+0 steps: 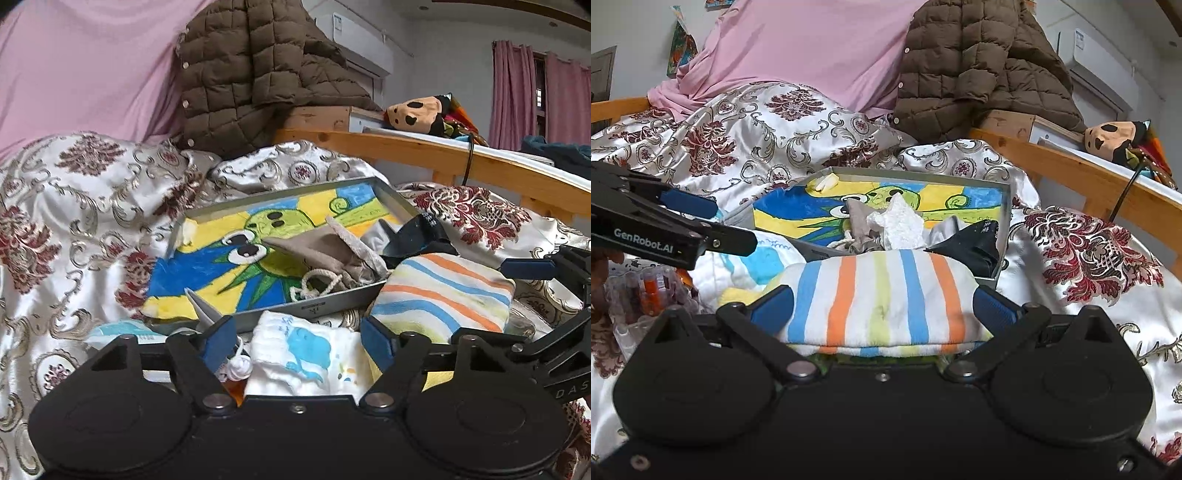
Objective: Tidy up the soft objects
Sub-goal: 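Grasp the striped sock with the right gripper while the left grasps the white printed cloth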
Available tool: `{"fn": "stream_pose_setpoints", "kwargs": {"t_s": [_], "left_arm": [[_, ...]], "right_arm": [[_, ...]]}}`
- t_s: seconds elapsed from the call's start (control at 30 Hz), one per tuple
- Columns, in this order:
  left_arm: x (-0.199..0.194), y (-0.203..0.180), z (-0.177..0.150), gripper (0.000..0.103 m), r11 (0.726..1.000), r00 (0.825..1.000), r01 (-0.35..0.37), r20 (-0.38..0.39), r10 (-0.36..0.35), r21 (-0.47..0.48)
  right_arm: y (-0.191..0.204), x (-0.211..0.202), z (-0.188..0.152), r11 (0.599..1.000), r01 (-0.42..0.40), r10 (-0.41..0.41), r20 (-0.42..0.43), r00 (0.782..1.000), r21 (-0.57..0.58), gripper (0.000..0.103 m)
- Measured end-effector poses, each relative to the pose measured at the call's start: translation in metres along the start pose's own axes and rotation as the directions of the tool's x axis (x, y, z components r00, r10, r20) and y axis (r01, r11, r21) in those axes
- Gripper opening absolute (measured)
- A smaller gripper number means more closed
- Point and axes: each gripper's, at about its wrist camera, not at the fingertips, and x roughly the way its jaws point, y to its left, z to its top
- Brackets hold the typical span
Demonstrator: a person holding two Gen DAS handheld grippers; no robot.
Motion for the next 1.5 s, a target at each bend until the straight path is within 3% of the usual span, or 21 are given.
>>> {"fn": "stream_pose_setpoints", "kwargs": {"t_s": [0.13,0.37,0.57,1.0,1.3,1.5], "left_arm": [[0.005,0.0,0.0,0.067,1.0,0.999,0.024,-0.032,-0.024,0.0],[0.012,-0.001,-0.001,0.064,1.0,0.996,0.014,-0.085,-0.014,0.008],[0.013,-0.002,-0.001,0.047,1.0,0.994,0.02,-0.108,-0.019,0.015],[0.018,-0.001,-0.005,0.029,1.0,0.991,0.005,-0.137,-0.004,0.007],[0.018,-0.003,-0.008,0.019,0.999,0.99,0.014,-0.141,-0.018,-0.032],[0.014,-0.004,-0.006,0.013,0.998,0.99,0.029,-0.133,-0.038,-0.064]], "right_arm": [[-0.002,0.004,-0.001,1.0,-0.008,0.008,-0.032,0.999,0.017,0.102],[-0.007,0.008,-0.005,0.997,-0.033,0.036,-0.059,0.998,0.063,0.101],[-0.003,0.005,-0.004,0.998,-0.037,0.04,-0.054,0.998,0.059,0.093],[-0.001,0.0,-0.002,0.995,-0.068,0.073,-0.059,0.996,0.075,0.074],[0.01,-0.005,-0.001,0.995,-0.098,0.098,-0.04,0.994,0.002,0.046],[0.021,-0.01,0.0,0.994,-0.103,0.102,-0.017,0.995,-0.041,0.017]]}}
